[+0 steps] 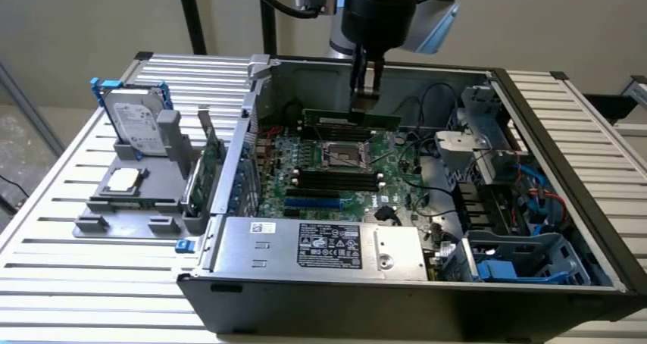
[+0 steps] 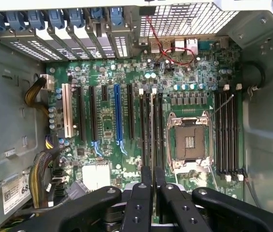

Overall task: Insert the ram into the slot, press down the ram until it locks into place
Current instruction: 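Insert the ram into the slot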

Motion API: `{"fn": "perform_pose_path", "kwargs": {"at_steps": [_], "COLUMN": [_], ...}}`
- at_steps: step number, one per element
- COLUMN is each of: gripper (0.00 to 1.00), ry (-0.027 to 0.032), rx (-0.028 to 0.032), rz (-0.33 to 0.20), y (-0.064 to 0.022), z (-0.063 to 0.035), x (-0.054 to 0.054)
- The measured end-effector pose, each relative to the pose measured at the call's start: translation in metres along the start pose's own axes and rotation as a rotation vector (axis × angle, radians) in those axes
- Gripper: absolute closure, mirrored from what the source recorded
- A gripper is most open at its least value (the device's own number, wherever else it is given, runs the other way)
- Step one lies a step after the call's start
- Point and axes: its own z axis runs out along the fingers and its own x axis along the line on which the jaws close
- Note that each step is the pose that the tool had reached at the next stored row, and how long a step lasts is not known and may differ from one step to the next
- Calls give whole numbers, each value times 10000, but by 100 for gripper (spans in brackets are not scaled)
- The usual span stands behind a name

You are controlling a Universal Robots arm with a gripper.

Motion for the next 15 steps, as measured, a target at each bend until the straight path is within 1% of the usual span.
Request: {"fn": "perform_pose_path", "kwargs": {"at_steps": [5,11,15], "gripper": [87,87,87], "ry": [2,14,16], "rx": [-1,-6,-7], "rz": [-77,-363,-420], "y": [0,1,13], "z": [91,199,274], "x": [17,26,29]}}
